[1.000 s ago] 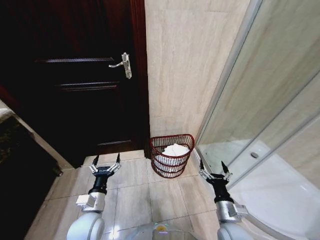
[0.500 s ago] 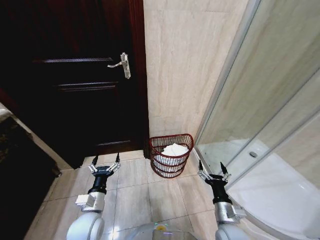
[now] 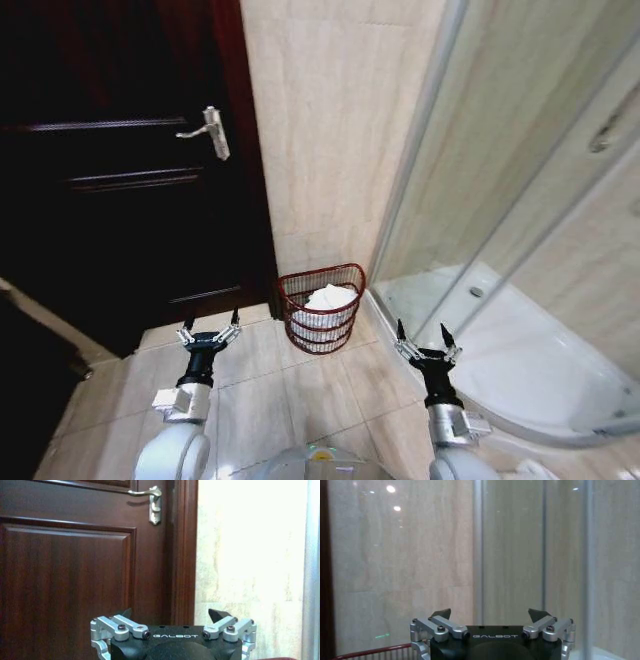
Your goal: Discard the used towel into the hamper.
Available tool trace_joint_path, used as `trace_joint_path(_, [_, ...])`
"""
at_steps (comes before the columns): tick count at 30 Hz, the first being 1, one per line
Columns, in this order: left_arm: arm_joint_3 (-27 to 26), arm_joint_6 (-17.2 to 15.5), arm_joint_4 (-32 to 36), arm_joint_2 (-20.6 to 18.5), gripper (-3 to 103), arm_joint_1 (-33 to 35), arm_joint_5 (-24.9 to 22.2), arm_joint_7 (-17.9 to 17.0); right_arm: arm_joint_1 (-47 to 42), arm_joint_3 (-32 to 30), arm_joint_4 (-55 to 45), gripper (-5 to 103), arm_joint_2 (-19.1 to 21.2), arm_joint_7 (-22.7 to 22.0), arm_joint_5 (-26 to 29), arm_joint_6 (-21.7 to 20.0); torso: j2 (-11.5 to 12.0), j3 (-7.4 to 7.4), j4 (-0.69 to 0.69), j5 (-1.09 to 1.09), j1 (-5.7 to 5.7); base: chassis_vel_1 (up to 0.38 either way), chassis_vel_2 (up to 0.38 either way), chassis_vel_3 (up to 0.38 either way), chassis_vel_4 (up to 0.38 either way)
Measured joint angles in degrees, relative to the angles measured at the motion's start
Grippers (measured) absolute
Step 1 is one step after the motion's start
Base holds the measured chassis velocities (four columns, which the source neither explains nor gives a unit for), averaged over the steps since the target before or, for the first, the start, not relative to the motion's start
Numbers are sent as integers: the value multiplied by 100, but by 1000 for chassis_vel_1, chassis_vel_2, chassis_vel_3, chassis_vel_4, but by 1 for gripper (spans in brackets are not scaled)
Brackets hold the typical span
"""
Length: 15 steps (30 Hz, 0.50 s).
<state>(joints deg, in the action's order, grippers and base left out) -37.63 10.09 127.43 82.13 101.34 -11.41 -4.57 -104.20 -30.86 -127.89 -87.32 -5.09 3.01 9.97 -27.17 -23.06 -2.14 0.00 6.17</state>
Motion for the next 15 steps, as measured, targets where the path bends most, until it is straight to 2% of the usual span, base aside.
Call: trace_joint_path(15, [116, 16, -22, 21, 100, -65, -24, -107, -1, 68, -25, 100, 5, -81, 152, 71, 9, 4, -3, 0, -3, -4, -1, -3, -4])
